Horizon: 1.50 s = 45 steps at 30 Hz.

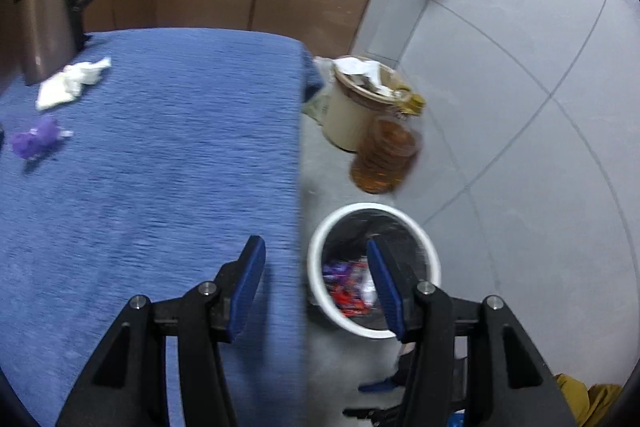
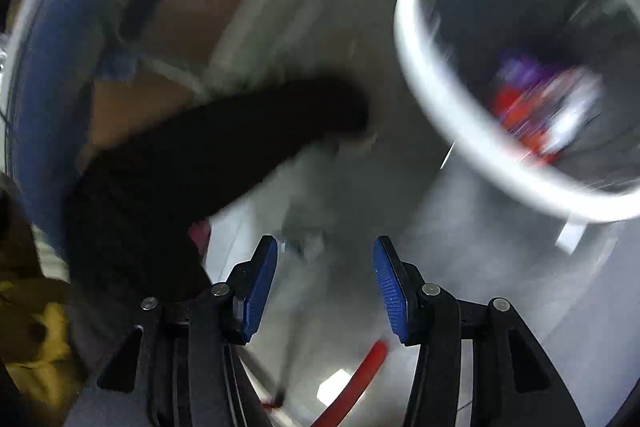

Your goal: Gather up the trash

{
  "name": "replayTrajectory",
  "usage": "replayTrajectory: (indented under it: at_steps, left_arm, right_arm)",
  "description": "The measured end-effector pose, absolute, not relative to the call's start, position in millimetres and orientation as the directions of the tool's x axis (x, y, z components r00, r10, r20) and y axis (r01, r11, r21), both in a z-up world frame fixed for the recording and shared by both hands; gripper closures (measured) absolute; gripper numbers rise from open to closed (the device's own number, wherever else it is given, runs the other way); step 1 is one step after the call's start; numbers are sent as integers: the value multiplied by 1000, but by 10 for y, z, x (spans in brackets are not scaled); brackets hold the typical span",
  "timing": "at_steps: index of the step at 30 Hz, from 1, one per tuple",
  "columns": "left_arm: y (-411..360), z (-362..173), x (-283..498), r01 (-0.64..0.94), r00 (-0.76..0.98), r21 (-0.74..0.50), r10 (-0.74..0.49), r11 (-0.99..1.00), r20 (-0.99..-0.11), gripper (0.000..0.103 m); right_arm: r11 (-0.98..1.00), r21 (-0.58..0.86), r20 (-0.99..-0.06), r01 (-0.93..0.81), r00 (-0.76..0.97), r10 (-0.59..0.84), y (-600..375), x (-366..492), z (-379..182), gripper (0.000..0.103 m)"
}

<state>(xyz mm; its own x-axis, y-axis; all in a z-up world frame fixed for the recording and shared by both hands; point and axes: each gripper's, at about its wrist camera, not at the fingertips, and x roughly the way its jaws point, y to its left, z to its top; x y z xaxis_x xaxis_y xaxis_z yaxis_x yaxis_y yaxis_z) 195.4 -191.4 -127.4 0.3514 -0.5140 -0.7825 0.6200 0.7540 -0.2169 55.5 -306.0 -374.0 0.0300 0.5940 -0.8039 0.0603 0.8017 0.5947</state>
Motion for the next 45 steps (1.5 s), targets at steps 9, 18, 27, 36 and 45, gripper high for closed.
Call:
replayTrajectory:
  at_steps: [9, 18, 27, 36, 45]
  left_arm:
    - [-1366, -1248, 2219, 556, 423, -212, -494, 804, -760, 52]
    - [226, -923, 1775, 281, 653, -141, -297, 949, -697, 52]
    - [2300, -2099, 847, -74, 538, -47, 1, 996, -843, 52]
    - [2814, -4539, 63, -144, 90, -85, -72, 986, -993, 52]
    - [2275, -5419, -245, -98, -115, -302, -313, 948, -943, 52]
  right_arm:
    - [796, 600, -748, 77, -300, 593, -2390, 556, -5041, 53]
    - [824, 564, -749, 48, -391, 535, -2340, 624, -5213, 53]
    - [903, 421, -810, -82, -481, 334, -2062, 571, -5014, 53]
    - [971, 203, -843, -130, -528, 105, -2265, 485, -4763, 52]
    - [998, 41, -823, -39, -568, 11, -2714, 268, -4661, 51]
